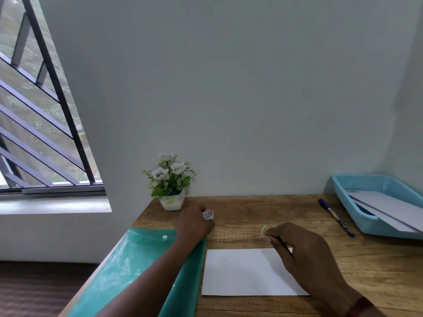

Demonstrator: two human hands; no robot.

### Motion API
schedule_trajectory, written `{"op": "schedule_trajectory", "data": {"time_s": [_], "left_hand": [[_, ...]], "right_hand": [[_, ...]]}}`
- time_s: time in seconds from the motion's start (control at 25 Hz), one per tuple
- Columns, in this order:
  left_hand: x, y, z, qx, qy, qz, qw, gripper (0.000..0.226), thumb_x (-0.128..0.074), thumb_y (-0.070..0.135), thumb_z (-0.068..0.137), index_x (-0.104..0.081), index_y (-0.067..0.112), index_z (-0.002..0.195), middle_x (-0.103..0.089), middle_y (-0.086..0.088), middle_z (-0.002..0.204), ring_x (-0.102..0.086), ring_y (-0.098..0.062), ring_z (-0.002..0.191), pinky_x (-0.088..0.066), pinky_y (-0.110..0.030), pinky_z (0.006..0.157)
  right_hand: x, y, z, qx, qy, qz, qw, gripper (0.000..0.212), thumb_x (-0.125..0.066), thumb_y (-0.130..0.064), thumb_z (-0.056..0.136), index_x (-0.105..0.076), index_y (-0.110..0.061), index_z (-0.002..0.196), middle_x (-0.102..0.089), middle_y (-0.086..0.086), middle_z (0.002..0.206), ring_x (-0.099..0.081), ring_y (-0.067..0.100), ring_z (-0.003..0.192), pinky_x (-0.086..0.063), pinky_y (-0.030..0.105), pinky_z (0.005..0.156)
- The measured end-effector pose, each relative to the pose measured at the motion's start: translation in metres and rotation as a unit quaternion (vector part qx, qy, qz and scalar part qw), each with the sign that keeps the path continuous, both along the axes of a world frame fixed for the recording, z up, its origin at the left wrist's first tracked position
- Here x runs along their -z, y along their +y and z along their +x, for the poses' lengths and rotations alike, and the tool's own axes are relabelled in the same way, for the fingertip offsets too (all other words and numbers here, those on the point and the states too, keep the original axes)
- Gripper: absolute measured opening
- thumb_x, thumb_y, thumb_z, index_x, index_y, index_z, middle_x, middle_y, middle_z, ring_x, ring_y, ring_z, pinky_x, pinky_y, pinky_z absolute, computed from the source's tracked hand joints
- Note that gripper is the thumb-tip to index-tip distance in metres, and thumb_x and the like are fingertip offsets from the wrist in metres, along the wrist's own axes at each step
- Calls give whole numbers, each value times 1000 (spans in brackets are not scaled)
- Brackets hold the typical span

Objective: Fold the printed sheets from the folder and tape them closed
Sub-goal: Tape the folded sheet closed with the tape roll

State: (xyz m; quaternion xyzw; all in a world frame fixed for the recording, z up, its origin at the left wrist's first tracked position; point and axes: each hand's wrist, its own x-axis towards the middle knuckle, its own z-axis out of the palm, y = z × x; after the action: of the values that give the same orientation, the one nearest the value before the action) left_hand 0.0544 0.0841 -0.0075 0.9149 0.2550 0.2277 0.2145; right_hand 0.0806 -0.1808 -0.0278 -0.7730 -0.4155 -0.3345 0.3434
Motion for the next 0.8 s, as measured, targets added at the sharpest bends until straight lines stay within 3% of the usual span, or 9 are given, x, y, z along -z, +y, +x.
{"op": "schedule_trajectory", "data": {"time_s": [0.16, 0.24, 0.32, 0.4, 0.48, 0.6, 0.68, 0.8], "left_hand": [[3, 0, -1, 7, 1, -5, 1000, 25, -68, 40, 67, -67, 22, 84, -69, 5, 80, -65, -15, 76, -57, -37, 73], [-6, -3, -4, 10, 5, 31, 999, 45, -64, 55, 69, -67, 23, 101, -70, 3, 97, -66, -18, 90, -56, -39, 80], [-23, -17, -10, 13, -21, 81, 996, 59, -63, 56, 76, -61, 20, 122, -66, -1, 118, -62, -22, 107, -51, -40, 90], [-40, -46, -19, 51, -80, 61, 994, 44, -63, 47, 82, -67, 19, 115, -70, 0, 110, -64, -20, 101, -52, -35, 87], [-49, -81, -30, 104, -93, -105, 985, 28, -63, 41, 85, -74, 16, 88, -74, 0, 81, -69, -17, 77, -56, -33, 76], [-54, -118, -40, 160, -44, -432, 886, 24, -62, 31, 92, -72, 10, 86, -74, -4, 79, -66, -17, 67, -55, -30, 67], [-48, -134, -40, 189, -27, -521, 832, 20, -61, 26, 92, -71, 9, 91, -72, -7, 81, -63, -17, 70, -54, -30, 68], [-37, -154, -31, 198, -38, -557, 805, 20, -65, 20, 88, -72, 2, 94, -72, -14, 81, -64, -20, 67, -57, -32, 67]], "right_hand": [[0, 0, 0, 2, 2, -7, 1000, 11, -69, -27, 81, -74, -25, 91, -70, -14, 83, -60, -3, 69, -48, 12, 62], [0, -1, -1, -1, 4, -10, 1000, 10, -70, -26, 82, -73, -26, 91, -69, -16, 83, -59, -4, 70, -48, 12, 62], [-2, -1, -2, -1, 7, -21, 1000, 13, -75, -21, 80, -72, -26, 92, -69, -15, 84, -60, -3, 71, -47, 9, 64], [-8, -4, -1, 1, 0, -23, 1000, 17, -78, -16, 79, -72, -23, 93, -70, -11, 85, -61, -1, 72, -45, 6, 66], [-12, -8, 0, -1, -18, -15, 1000, 15, -75, -15, 82, -72, -19, 96, -70, -7, 90, -63, 2, 75, -50, 12, 65], [-20, -19, 1, 28, -62, -42, 997, 14, -69, -20, 87, -71, -19, 101, -66, -4, 97, -61, 7, 71, -51, 22, 55], [-25, -30, 0, 47, -110, -81, 990, 16, -73, -17, 84, -71, -18, 100, -65, -1, 93, -59, 10, 65, -48, 22, 50], [-23, -53, 1, 65, -158, -135, 976, 28, -79, -7, 75, -70, -18, 99, -65, 1, 88, -58, 13, 62, -47, 26, 47]]}}
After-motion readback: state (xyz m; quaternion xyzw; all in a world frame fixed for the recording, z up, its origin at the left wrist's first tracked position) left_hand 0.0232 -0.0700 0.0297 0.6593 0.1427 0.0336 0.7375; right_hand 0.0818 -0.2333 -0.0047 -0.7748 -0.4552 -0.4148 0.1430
